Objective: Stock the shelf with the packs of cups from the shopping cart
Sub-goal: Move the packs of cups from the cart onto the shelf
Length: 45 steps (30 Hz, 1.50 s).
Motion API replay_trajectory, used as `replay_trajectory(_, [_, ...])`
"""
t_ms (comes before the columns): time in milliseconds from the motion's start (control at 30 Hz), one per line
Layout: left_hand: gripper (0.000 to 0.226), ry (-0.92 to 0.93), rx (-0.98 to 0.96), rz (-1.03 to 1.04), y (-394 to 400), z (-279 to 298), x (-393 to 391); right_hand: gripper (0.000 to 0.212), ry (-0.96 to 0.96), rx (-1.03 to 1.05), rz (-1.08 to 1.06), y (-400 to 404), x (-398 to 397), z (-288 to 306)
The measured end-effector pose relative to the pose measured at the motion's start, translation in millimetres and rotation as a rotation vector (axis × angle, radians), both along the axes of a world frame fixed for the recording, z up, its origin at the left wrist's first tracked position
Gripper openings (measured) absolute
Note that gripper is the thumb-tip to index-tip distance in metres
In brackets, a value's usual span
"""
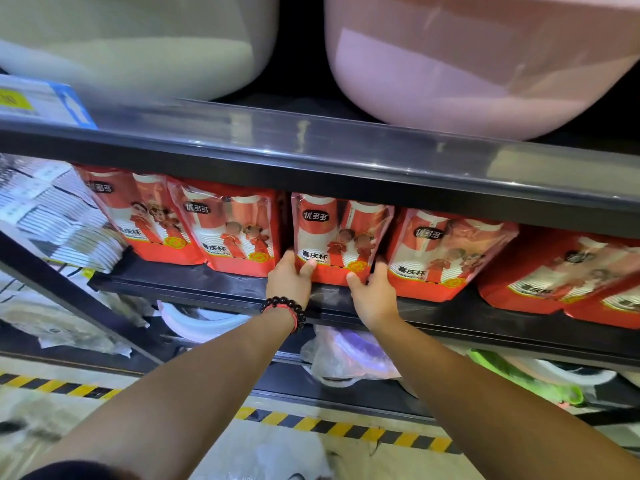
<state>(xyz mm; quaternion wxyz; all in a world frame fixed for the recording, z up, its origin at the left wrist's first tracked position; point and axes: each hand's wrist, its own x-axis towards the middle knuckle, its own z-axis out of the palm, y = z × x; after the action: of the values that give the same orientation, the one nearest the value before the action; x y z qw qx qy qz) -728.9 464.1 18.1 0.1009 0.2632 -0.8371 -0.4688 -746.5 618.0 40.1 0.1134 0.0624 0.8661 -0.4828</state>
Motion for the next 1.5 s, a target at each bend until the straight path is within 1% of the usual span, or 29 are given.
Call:
replay_trajectory(67, [0.023, 0.018, 0.084, 0.078, 7.3, -1.3, 11.2, 0.063, -0.04, -0.106, 0.003, -3.1, 14.2, -2.7])
replay_trajectory(100, [0.029, 0.025, 0.139, 0.126, 10.4, -1.8, 19.7, 0.074, -0.062, -0.143, -0.013, -5.7, 24.1, -4.4])
replay_trajectory(133, [0.036, 0.039, 0.177, 0.164, 10.9, -3.0, 28.2, 0.077, -0.07, -0.17, -0.029, -8.6, 33.7, -6.0])
replay_trajectory(200, [0.041, 0.054, 0.186, 0.208, 2.4, -4.1, 43.2, 0.066, -0.058, -0.177, -0.006, -16.6, 48.4, -9.7])
replay_trajectory(267, [0.043, 0.063, 0.174, 0.26, -19.3, 1.1, 51.7, 0.047, -0.02, -0.109, 0.123, -28.4, 53.7, -6.5])
replay_trajectory(333, [0.044, 0.077, 0.149, 0.331, -49.5, 11.8, 57.4, 0.039, 0.016, -0.093, 0.208, -46.0, 53.4, 3.6])
replay_trajectory(433, [0.042, 0.102, 0.09, 0.389, -98.0, 30.2, 59.7, 0.046, 0.042, -0.138, 0.233, -80.0, 47.7, 22.0])
replay_trajectory(500, [0.043, 0.101, 0.052, 0.348, -124.8, 40.2, 56.1, 0.055, 0.049, -0.145, 0.257, -105.8, 42.7, 29.2])
replay_trajectory(533, [0.041, 0.087, 0.035, 0.306, -134.9, 42.9, 53.0, 0.056, 0.05, -0.153, 0.259, -118.0, 39.4, 29.4])
replay_trajectory(600, [0.036, 0.047, -0.007, 0.218, -148.0, 43.6, 47.5, 0.051, 0.044, -0.155, 0.219, -139.9, 34.0, 23.0])
replay_trajectory(667, [0.036, 0.011, -0.019, 0.16, -155.3, 39.7, 42.3, 0.046, 0.045, -0.158, 0.133, -157.8, 28.9, 15.3])
replay_trajectory(733, [0.036, -0.022, -0.019, 0.111, -158.1, 33.2, 38.3, 0.046, 0.04, -0.18, 0.044, -168.7, 22.3, 5.4])
replay_trajectory(800, [0.04, -0.038, -0.035, 0.062, -156.9, 29.4, 35.5, 0.045, 0.024, -0.152, -0.024, -174.7, 17.7, -1.4])
replay_trajectory(867, [0.041, -0.039, -0.06, 0.056, -153.9, 29.3, 33.2, 0.046, 0.01, -0.091, -0.083, -178.7, 15.4, -9.3])
replay_trajectory(933, [0.039, -0.025, -0.064, 0.057, -150.7, 29.5, 32.5, 0.045, 0.046, -0.065, -0.117, -182.5, 16.0, -15.9])
replay_trajectory(1000, [0.037, -0.022, -0.054, 0.056, -148.6, 31.1, 31.7, 0.041, 0.095, -0.1, -0.144, -185.7, 17.3, -20.3])
replay_trajectory(1133, [0.038, -0.062, -0.017, 0.072, -147.6, 32.1, 28.8, 0.031, 0.134, -0.174, -0.2, -189.3, 18.1, -24.3])
replay_trajectory(1267, [0.039, -0.081, 0.023, 0.061, -150.3, 30.0, 28.1, 0.028, 0.092, -0.21, -0.207, -193.8, 17.9, -23.6])
replay_trajectory(1333, [0.039, -0.077, 0.056, 0.061, -152.5, 29.5, 32.2, 0.03, 0.086, -0.196, -0.217, -193.8, 20.6, -19.3])
replay_trajectory(1433, [0.045, 0.001, 0.275, 0.155, -161.1, 28.5, 52.7, 0.056, 0.115, -0.204, -0.276, -198.5, 41.7, -12.9])
replay_trajectory(1467, [0.047, 0.03, 0.319, 0.207, -169.5, 29.7, 61.4, 0.059, 0.128, -0.201, -0.29, -202.0, 53.0, -13.5])
replay_trajectory(1500, [0.043, 0.056, 0.309, 0.253, -181.7, 31.4, 68.2, 0.055, 0.132, -0.19, -0.27, -207.3, 64.1, -15.2])
